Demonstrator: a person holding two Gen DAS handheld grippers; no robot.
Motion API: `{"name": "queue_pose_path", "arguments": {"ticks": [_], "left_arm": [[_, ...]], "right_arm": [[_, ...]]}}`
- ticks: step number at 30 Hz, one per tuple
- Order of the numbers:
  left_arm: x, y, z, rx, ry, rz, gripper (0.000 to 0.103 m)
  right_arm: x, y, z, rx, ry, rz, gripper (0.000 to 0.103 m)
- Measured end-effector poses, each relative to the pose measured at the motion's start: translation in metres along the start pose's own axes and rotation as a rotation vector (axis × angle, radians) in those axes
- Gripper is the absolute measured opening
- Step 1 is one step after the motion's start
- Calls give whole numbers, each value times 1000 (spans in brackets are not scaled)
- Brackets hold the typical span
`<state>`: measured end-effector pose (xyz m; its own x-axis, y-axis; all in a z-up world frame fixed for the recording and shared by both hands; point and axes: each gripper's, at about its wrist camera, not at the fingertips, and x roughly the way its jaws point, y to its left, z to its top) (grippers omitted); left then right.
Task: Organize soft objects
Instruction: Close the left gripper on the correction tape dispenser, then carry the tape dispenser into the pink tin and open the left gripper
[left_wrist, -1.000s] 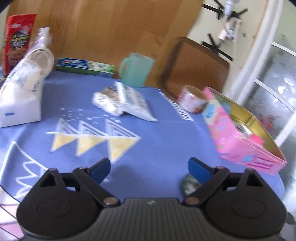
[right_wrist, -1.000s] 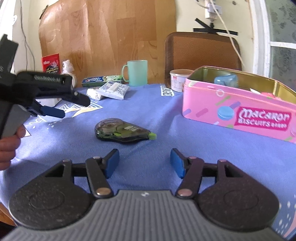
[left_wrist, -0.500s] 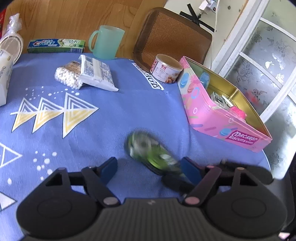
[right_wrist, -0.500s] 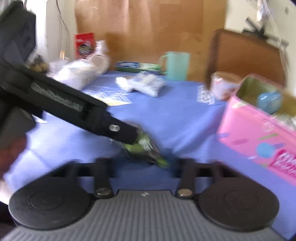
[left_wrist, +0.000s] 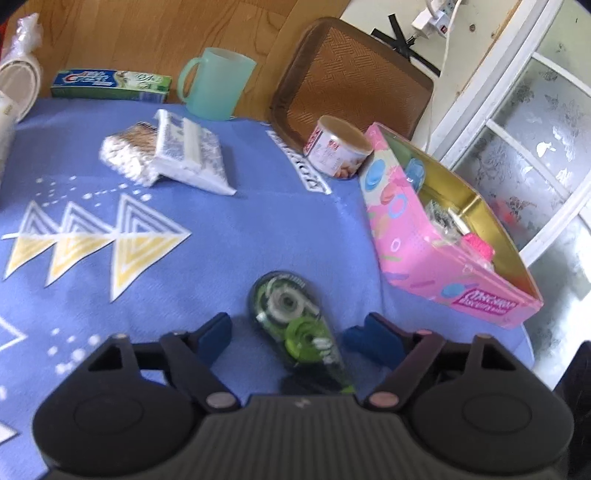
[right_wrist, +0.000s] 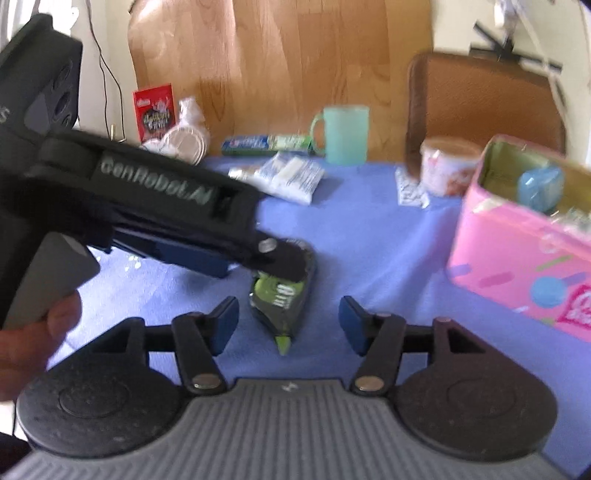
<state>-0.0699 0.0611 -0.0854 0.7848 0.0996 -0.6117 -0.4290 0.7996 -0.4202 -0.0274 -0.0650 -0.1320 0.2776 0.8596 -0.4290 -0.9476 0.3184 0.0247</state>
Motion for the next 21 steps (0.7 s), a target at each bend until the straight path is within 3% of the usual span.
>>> {"name": "queue_pose_path", "arguments": {"ticks": [1, 5, 8, 14, 17, 21], "left_arm": [[3, -3, 0, 12, 3, -4, 67], [7, -19, -6, 78, -6, 21, 67], [4, -28, -5, 71, -11, -38, 67], [-9, -79, 19, 172, -93, -121, 67], [-6, -116, 38, 237, -115, -195, 67], [12, -169, 64, 334, -164, -228, 68]], "right_arm": [[1, 5, 0, -24, -6, -17, 40], [-6, 8, -7, -11, -25, -72, 40], [-19, 6, -10, 5, -72, -128, 40], [-58, -4, 10, -2, -254, -275, 40], [-74, -26, 23, 4, -315, -364, 40], [-77, -71, 45, 59, -344, -495, 40]]}}
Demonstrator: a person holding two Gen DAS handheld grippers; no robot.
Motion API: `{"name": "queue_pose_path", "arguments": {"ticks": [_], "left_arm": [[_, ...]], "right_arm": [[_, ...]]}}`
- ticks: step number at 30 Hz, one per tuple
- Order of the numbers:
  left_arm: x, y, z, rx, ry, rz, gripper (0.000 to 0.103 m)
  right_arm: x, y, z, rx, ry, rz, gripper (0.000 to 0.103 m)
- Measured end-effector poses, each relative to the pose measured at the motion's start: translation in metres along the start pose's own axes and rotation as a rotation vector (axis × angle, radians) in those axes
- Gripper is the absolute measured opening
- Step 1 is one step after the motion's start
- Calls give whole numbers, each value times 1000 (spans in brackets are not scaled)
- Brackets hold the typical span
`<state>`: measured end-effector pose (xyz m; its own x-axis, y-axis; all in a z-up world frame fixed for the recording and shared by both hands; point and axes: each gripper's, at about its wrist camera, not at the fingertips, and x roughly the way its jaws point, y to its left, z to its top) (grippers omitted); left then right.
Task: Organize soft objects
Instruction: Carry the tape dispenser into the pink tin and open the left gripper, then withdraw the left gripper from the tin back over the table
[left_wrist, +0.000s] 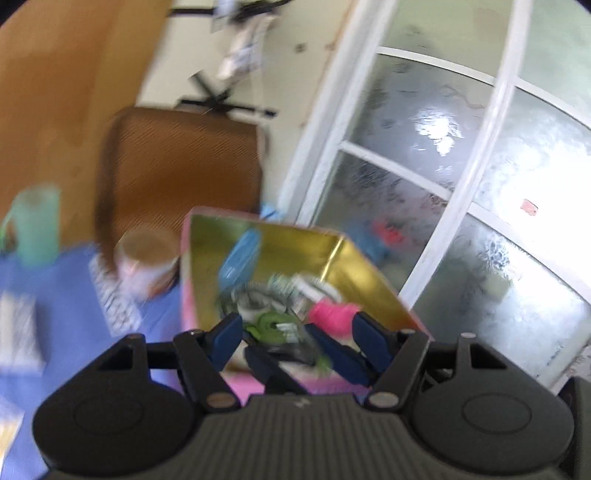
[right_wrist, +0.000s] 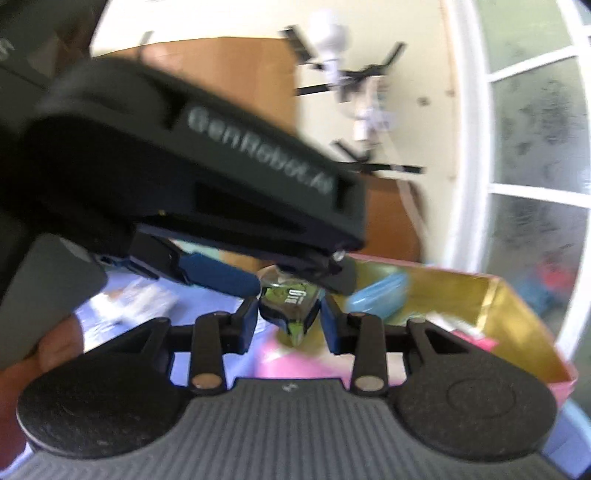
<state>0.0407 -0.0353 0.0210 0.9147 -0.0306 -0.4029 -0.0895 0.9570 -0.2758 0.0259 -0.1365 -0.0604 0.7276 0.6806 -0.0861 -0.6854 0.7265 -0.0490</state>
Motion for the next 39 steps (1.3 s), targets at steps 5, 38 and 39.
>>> {"name": "queue_pose_path", "arguments": {"ticks": [5, 38, 39], "left_arm": [[42, -6, 19, -22, 9, 21, 76], [-38, 77, -45, -118, -44, 279, 88], [-38, 79, -47, -119, -43, 286, 88]], "right_arm": [[37, -52, 0, 31, 101, -217, 50], [-10, 24, -28, 147, 181, 104, 50], [-10, 26, -29, 145, 185, 107, 50]]}}
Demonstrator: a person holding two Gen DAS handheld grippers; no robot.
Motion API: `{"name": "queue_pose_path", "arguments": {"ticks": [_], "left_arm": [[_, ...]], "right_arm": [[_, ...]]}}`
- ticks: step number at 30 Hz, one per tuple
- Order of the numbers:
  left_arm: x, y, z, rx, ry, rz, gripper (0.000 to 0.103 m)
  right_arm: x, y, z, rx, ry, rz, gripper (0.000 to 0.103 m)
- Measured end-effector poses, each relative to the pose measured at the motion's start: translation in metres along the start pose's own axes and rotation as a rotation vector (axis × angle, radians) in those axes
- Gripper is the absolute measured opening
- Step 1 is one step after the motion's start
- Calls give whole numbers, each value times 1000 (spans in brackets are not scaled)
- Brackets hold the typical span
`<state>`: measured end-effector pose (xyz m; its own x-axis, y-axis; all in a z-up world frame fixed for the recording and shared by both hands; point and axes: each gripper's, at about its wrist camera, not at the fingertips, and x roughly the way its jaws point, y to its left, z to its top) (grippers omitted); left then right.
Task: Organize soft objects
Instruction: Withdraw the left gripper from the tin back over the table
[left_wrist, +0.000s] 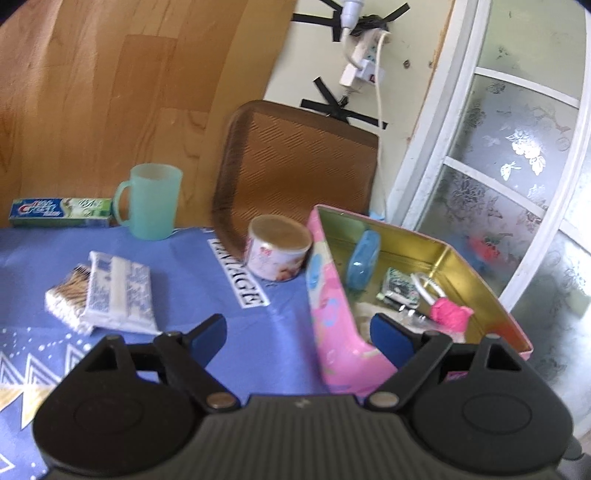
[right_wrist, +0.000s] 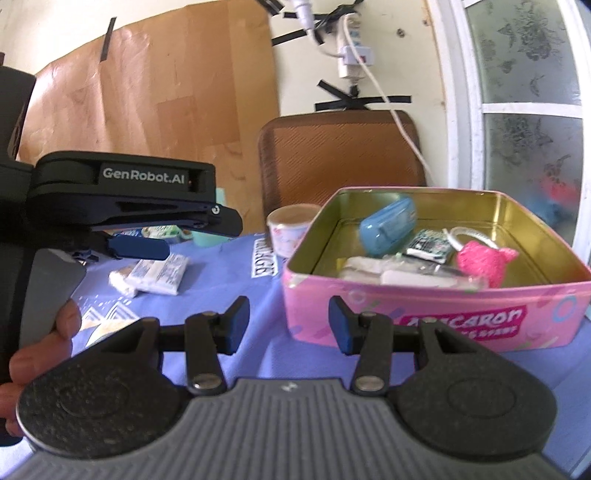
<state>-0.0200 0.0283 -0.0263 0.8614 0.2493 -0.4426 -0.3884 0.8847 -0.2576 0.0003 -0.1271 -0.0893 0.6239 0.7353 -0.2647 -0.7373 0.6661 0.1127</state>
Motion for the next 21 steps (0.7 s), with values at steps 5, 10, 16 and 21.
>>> {"name": "queue_pose_path", "arguments": {"ticks": [5, 10, 16, 21], "left_arm": [[-2, 14, -6, -6, 3, 30, 88], [-6, 34, -12, 8, -2, 97, 90], [-21, 91, -26, -33, 0, 245, 91], [-41, 142, -42, -56, -9, 395, 91]], "right_arm": [[4, 8, -7, 5, 38, 24, 50], [9, 13, -9, 10, 55, 42, 50], [22, 27, -10, -8, 93, 100, 50], [47, 53, 0, -59, 122, 182, 50]]}}
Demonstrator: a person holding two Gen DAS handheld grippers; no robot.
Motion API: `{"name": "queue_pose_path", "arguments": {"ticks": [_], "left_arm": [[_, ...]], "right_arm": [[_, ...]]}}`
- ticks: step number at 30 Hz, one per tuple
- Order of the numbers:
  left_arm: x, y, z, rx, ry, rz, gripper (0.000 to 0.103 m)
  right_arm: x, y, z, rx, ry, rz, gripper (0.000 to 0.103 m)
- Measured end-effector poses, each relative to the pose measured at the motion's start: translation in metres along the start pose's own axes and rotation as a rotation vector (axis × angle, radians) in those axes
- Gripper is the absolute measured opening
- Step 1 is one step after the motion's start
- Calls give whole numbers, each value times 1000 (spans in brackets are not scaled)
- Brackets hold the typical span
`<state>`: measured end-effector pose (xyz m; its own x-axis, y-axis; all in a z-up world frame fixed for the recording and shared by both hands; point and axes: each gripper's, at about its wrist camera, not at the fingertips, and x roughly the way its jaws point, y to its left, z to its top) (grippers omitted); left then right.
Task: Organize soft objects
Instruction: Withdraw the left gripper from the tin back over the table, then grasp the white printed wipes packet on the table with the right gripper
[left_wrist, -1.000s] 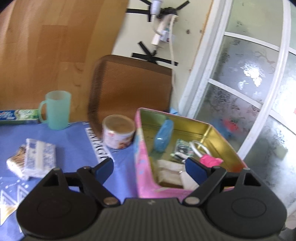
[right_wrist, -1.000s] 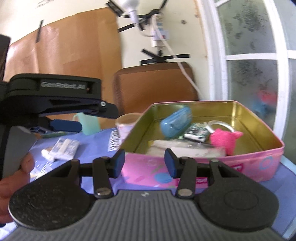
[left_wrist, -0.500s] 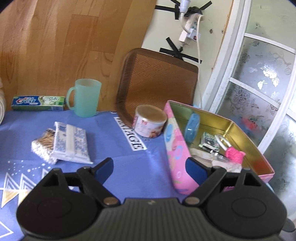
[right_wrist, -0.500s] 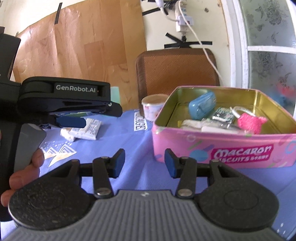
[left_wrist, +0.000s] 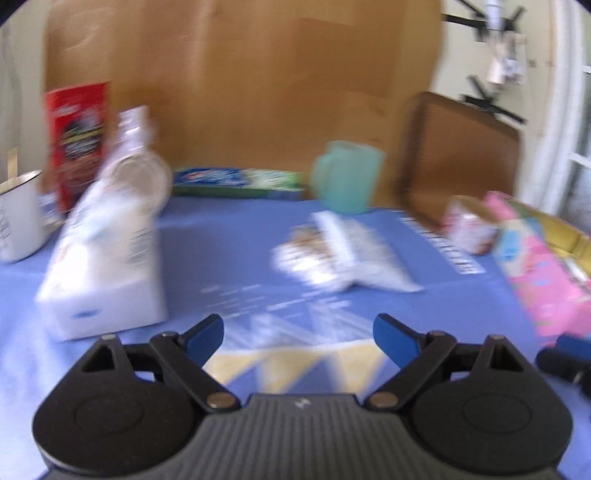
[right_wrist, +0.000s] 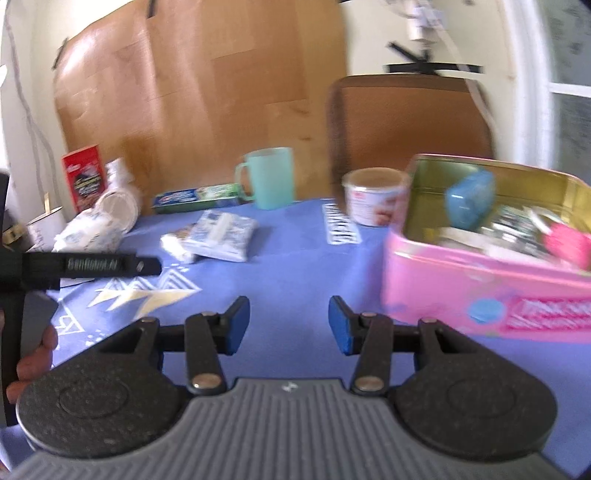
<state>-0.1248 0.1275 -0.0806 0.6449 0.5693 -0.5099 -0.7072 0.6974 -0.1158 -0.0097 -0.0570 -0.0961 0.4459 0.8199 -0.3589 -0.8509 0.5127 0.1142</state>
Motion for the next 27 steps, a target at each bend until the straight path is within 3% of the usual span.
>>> {"name": "queue_pose_path", "arguments": {"ticks": [1, 2, 6, 7, 12, 14, 16, 17, 21, 27], "left_arm": [[2, 10, -3, -29, 11, 19, 90], [3, 22, -3, -99, 33, -9, 90], [-7, 50, -4, -252, -44, -58, 96], [-7, 53, -5, -270, -49, -71, 96], [-10, 50, -5, -252, -81, -70, 96], [-13, 46, -5, -228, -97, -67, 96], [-14, 43, -5, -212, -107, -64, 96], [-13, 42, -5, -209, -109, -64, 96], [-13, 44, -5, -223, -106, -70, 97], [-9, 41, -4, -206, -66, -97, 97]], "right_arm": [[10, 5, 4, -11, 13, 15, 50], [20, 10, 9, -18, 26, 30, 50], [58, 23, 31, -21, 70, 95, 53], [69, 26, 37, -18, 78, 107, 59], [125, 26, 56, 90, 138, 162, 84], [148, 22, 58, 172, 200, 181, 86], [153, 22, 57, 173, 189, 174, 75], [149, 23, 57, 153, 192, 168, 70], [112, 16, 44, 116, 191, 198, 69], [13, 8, -9, -145, 151, 172, 70]]}}
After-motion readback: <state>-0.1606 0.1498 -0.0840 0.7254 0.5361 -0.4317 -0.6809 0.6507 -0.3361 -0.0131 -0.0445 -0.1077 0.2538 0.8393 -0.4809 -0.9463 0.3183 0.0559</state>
